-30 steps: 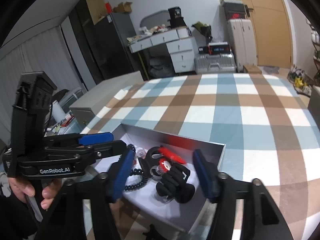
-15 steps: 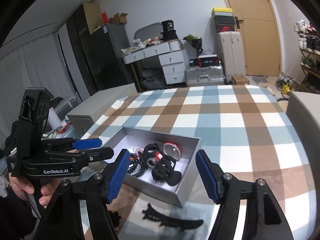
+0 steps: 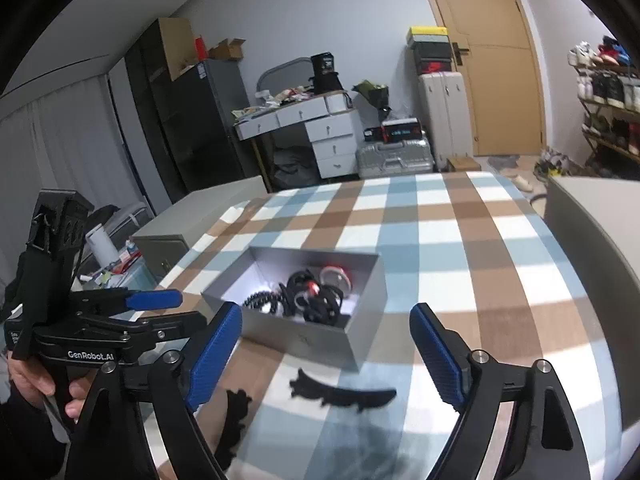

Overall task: Organize jewelry
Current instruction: 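Move the left tool to a black curved comb and close on it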

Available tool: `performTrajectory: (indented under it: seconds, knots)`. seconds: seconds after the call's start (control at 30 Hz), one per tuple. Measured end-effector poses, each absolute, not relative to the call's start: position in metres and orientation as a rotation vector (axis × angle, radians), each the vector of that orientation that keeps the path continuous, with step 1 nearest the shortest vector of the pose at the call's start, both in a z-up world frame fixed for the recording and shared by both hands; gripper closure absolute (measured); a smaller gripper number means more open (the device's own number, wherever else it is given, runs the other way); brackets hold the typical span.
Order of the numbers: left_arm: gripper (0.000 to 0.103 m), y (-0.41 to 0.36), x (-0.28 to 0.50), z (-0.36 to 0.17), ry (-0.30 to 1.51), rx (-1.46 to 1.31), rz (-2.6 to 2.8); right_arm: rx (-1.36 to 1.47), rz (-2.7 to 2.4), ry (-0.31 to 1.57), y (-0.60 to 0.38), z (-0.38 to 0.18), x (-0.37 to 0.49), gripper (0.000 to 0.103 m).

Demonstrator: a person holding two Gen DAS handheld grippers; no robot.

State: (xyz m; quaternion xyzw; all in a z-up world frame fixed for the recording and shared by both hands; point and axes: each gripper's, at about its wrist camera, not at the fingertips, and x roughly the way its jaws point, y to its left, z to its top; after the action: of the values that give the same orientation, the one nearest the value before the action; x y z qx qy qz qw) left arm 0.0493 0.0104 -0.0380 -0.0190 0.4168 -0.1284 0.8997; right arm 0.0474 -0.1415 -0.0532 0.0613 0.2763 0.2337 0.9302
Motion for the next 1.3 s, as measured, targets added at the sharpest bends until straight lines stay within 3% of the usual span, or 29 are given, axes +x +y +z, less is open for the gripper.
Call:
performTrajectory:
  seconds: [0.2,0.33,0.9,1.0,1.07,1.17,1.27,1.3]
  knots:
    - [0.032,0.0,0.034,-0.06,0.952,-0.039,-0.3,0.122,0.447,0.589,-0.154,-0.065,0.036,0.01]
    - [0.025,-0.009,0.026,-0.072,1.008,-0.042,-0.342,0.126,0.428,0.607,-0.162,-0.072,0.031,0.008]
    - [0.026,-0.038,0.017,-0.097,1.14,-0.01,-0.416,0.164,0.426,0.648,-0.177,-0.089,0.023,0.008]
    - [0.036,-0.043,0.017,-0.096,1.136,0.044,-0.394,0.183,0.421,0.651,-0.182,-0.091,0.022,0.008]
    - [0.055,-0.045,0.016,-0.095,1.128,0.086,-0.36,0.194,0.419,0.656,-0.184,-0.093,0.022,0.008]
    - [0.074,-0.046,0.015,-0.095,1.114,0.136,-0.323,0.198,0.419,0.673,-0.186,-0.097,0.023,0.008]
    - [0.091,-0.041,0.015,-0.095,1.104,0.143,-0.316,0.196,0.419,0.687,-0.186,-0.098,0.023,0.008]
    - [0.092,-0.039,0.015,-0.095,1.104,0.137,-0.316,0.195,0.421,0.688,-0.186,-0.098,0.023,0.008]
